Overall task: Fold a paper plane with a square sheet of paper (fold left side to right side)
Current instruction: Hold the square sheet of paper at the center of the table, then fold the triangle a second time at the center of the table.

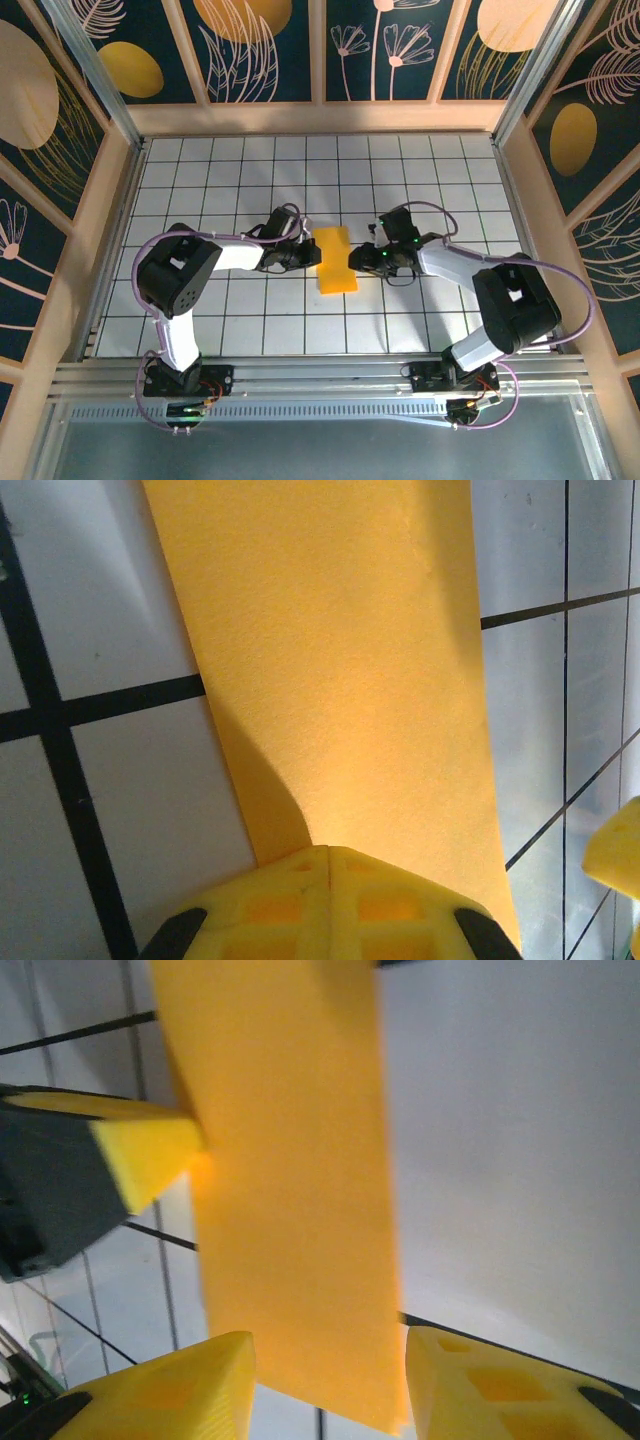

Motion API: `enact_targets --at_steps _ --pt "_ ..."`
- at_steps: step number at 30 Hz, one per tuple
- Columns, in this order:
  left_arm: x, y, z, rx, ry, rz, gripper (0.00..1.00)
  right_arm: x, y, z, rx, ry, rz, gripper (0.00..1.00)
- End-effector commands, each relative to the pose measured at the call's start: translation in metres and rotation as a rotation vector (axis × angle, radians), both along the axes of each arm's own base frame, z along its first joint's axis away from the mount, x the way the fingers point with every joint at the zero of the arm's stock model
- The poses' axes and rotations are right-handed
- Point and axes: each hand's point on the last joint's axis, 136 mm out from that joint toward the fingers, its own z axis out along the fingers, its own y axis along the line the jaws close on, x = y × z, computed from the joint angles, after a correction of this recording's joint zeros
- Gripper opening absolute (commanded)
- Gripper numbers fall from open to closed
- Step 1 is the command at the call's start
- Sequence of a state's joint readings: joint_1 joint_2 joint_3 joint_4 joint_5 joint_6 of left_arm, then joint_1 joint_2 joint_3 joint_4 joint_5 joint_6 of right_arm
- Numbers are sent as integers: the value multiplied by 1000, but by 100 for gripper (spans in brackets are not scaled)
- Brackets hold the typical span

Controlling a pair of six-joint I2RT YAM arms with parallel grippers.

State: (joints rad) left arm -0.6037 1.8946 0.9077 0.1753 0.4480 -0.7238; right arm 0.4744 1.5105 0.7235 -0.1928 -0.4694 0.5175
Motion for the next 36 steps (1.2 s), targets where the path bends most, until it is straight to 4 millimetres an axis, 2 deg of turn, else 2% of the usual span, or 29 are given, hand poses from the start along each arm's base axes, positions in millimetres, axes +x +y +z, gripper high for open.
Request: enact_targets --at_steps 1,5,10,15,23,36 --pt "-6 9 -24 82 31 -7 0 -32 -13 -19 -20 108 30 45" --pt "-6 9 -24 90 28 -10 0 -41 -7 -23 36 145 33 44" --pt "-6 10 -24 91 28 -11 0 -43 2 -27 75 159 37 37" --pt "-6 10 -23 92 25 -9 0 -44 10 -32 83 175 50 35" --pt "-6 10 -23 91 24 -12 0 -40 20 -25 133 161 51 30" --pt "-7 10 -22 89 18 -14 0 -29 15 -18 121 126 27 30"
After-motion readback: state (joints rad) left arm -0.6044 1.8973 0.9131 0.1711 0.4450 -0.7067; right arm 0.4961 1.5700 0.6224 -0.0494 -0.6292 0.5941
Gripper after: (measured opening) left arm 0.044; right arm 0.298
